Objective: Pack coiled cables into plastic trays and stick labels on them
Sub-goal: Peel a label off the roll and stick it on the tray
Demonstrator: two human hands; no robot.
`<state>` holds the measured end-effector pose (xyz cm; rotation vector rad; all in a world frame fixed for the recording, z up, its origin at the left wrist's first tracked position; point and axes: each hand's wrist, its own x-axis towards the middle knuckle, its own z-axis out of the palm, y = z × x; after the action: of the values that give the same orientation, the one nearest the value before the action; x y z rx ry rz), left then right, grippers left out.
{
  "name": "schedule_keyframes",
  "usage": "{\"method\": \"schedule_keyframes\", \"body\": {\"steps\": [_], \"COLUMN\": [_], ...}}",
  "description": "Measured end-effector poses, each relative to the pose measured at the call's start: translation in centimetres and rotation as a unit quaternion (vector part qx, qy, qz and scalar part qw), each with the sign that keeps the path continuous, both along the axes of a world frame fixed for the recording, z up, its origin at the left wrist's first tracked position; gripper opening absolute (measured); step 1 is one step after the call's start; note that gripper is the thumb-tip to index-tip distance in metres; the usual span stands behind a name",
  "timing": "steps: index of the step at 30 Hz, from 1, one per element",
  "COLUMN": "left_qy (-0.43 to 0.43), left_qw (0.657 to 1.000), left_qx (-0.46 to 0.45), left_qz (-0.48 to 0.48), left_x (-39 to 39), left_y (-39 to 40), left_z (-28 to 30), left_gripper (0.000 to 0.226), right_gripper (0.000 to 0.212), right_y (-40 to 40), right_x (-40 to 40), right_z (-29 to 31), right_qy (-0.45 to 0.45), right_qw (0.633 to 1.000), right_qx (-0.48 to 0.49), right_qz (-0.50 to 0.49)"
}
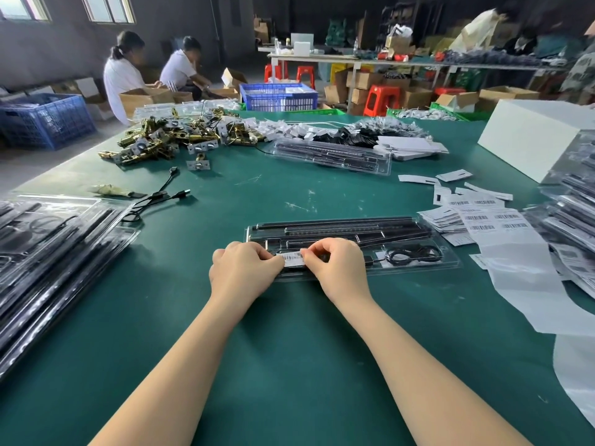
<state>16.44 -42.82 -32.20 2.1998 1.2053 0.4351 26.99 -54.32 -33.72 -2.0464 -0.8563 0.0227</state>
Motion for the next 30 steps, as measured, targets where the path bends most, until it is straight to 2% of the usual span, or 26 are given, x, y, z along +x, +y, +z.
{"method": "schedule_keyframes", "body": {"steps": [6,9,11,13,16,18,20,22,24,27,30], "left_qy": [0.029,0.009,0.008,0.049,0.139,0.157,0.152,0.148,0.163,0.176,0.202], "left_qw": [0.999,1.000,0.992,0.973,0.953,0.949,0.952,0.952,0.946,0.945,0.950], "left_qx": [0.014,0.017,0.108,0.191,0.236,0.245,0.239,0.244,0.255,0.253,0.223], "left_qz": [0.000,-0.021,-0.072,-0.118,-0.130,-0.123,-0.114,-0.109,-0.115,-0.112,-0.083], "left_x": [0.2,0.1,-0.1,-0.1,0.2,0.2,0.2,0.2,0.4,0.6,0.9], "left_y": [-0.2,-0.4,-0.7,-1.2,-1.9,-2.7,-3.5,-3.8,-3.6,-3.0,-2.5], "left_z": [-0.2,0.0,0.1,0.3,0.4,0.4,0.3,0.1,-0.2,-1.0,-1.3], "left_gripper": [0.014,0.017,0.021,0.024,0.021,0.014,0.016,0.019,0.027,0.042,0.051], "right_gripper": [0.015,0.006,0.015,0.024,0.032,0.037,0.050,0.063,0.074,0.082,0.072], "right_y": [0.3,0.2,-0.1,-0.5,-1.3,-2.2,-3.8,-5.9,-8.1,-10.3,-11.0], "right_x": [-0.1,-0.2,-0.6,-0.9,-0.8,-0.2,1.3,3.6,6.1,8.3,8.4], "right_z": [-0.3,-0.5,-0.7,-1.0,-0.9,-0.3,0.4,1.4,2.3,3.0,3.4], "right_qy": [-0.045,-0.070,-0.111,-0.188,-0.254,-0.235,-0.185,-0.109,-0.030,0.045,0.073], "right_qw": [0.998,0.997,0.994,0.977,0.949,0.948,0.938,0.915,0.898,0.896,0.926], "right_qx": [-0.037,-0.008,-0.010,-0.089,-0.187,-0.206,-0.262,-0.337,-0.371,-0.373,-0.313], "right_qz": [-0.030,-0.024,0.015,0.045,0.007,-0.054,-0.131,-0.196,-0.235,-0.236,-0.197]}}
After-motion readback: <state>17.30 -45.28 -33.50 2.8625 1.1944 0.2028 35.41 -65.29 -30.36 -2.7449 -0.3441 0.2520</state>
